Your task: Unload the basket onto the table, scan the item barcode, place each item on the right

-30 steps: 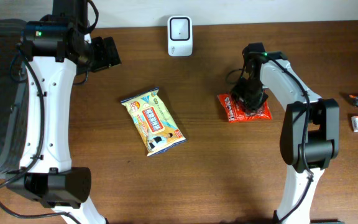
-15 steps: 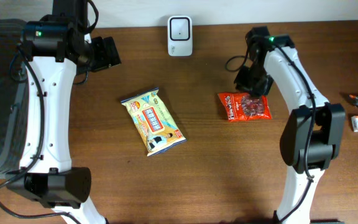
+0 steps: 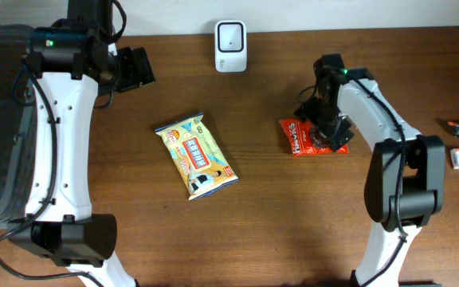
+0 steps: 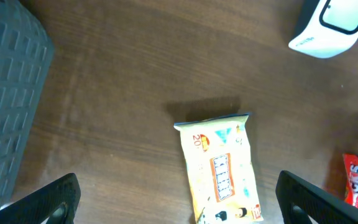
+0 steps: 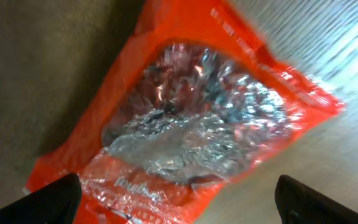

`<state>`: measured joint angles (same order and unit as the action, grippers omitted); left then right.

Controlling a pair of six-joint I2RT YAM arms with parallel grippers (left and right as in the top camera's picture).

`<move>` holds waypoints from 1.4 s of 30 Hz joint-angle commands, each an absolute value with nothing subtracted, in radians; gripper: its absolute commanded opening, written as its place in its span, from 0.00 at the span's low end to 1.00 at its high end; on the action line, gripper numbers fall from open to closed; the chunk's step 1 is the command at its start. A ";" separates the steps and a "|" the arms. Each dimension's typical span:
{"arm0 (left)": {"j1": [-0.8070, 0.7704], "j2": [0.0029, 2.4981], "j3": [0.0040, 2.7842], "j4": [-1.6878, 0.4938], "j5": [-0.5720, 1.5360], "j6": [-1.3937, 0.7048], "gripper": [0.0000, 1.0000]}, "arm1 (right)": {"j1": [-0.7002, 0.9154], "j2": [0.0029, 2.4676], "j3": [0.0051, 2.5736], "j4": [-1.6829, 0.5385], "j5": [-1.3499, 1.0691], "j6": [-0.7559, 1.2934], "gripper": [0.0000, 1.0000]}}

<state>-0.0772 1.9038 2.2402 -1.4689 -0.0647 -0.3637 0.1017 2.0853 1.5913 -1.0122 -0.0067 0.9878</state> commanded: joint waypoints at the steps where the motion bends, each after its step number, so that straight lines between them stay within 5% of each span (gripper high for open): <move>1: -0.075 1.905 2.238 -1.468 -0.075 -0.374 0.99 | 0.101 2.074 1.532 -0.947 -0.023 1.008 0.91; 2: -0.075 1.905 2.238 -1.468 -0.075 -0.374 0.99 | 0.102 2.077 1.518 -0.931 -0.007 1.008 0.81; 7: -0.075 1.905 2.238 -1.468 -0.075 -0.374 0.99 | 0.104 2.088 1.475 -0.873 0.000 1.008 0.73; 19: -0.075 1.905 2.238 -1.468 -0.075 -0.374 0.99 | 0.105 2.088 1.475 -0.846 0.000 0.918 0.04; 29: -0.076 1.905 2.238 -1.468 -0.075 -0.374 0.99 | 0.079 2.088 1.595 -0.803 -0.021 0.610 0.04; 31: -0.078 1.905 2.238 -1.468 -0.075 -0.374 0.99 | 0.072 2.088 1.609 -0.826 -0.145 0.653 0.79; 32: -0.077 1.905 2.238 -1.468 -0.075 -0.374 0.99 | 0.072 2.088 1.608 -0.845 -0.159 0.712 0.99; 36: -0.078 1.905 2.238 -1.468 -0.075 -0.374 0.99 | 0.112 2.093 1.565 -0.851 -0.037 1.022 0.99; 42: -0.077 1.905 2.238 -1.468 -0.075 -0.374 0.99 | 0.118 2.156 1.562 -0.746 -0.070 1.143 0.99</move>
<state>-0.0772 1.9038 2.2402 -1.4693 -0.0647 -0.3637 0.1108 2.1246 1.5696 -0.7765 -0.0772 1.0779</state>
